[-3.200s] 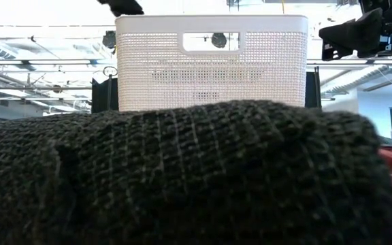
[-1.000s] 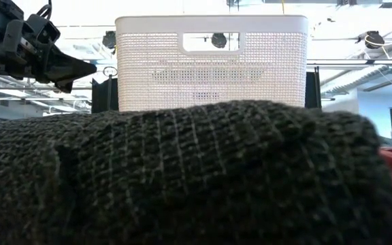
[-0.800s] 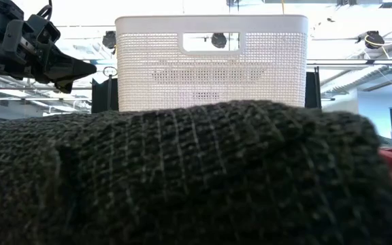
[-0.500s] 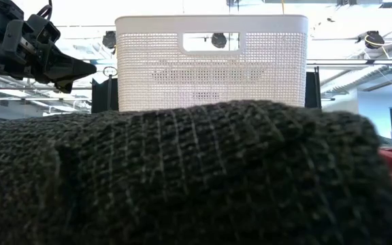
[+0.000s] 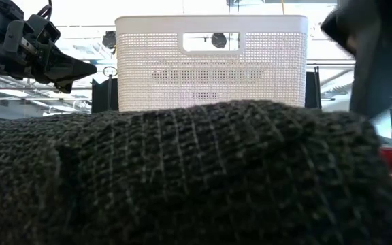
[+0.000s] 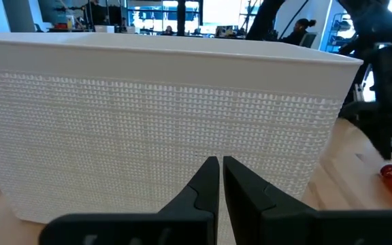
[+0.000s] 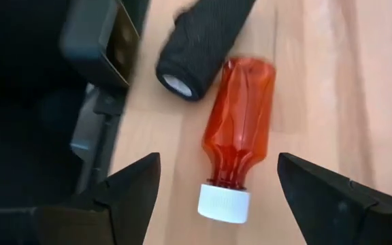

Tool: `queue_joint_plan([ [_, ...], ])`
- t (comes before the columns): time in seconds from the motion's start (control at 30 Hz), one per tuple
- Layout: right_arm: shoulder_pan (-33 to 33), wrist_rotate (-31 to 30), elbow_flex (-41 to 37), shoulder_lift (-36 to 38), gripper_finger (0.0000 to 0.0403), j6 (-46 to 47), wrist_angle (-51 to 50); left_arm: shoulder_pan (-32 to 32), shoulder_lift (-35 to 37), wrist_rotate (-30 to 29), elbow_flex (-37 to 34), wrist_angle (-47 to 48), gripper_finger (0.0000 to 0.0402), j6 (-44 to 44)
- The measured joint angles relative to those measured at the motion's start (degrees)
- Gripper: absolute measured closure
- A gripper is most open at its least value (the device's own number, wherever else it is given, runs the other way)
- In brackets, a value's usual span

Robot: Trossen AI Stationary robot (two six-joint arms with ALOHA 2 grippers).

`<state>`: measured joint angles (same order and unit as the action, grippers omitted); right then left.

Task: Pick & place medical supplies in basket/bin
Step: Put the red bottle into the white bin

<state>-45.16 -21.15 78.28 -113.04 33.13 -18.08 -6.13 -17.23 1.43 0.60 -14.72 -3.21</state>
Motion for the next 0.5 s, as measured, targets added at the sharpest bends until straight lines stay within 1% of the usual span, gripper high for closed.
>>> queue_joint_plan([
  [0.2, 0.3, -0.25, -0.02, -2.46, 0.0112, 2.2, -0.03, 0.0, 0.0, -0.02, 0.02, 0.0, 0.0376, 0.01],
  [0.33, 0.79, -0.5, -0.02, -2.4, 0.0113, 1.11, 0.17, 0.0, 0.0, -0.02, 0.02, 0.02, 0.0376, 0.63],
  [0.5, 1.35, 0.16, -1.51, -2.38, 0.0128, -0.1, 0.24, 0.0, 0.0, -0.02, 0.02, 0.99, 0.0376, 1.41],
])
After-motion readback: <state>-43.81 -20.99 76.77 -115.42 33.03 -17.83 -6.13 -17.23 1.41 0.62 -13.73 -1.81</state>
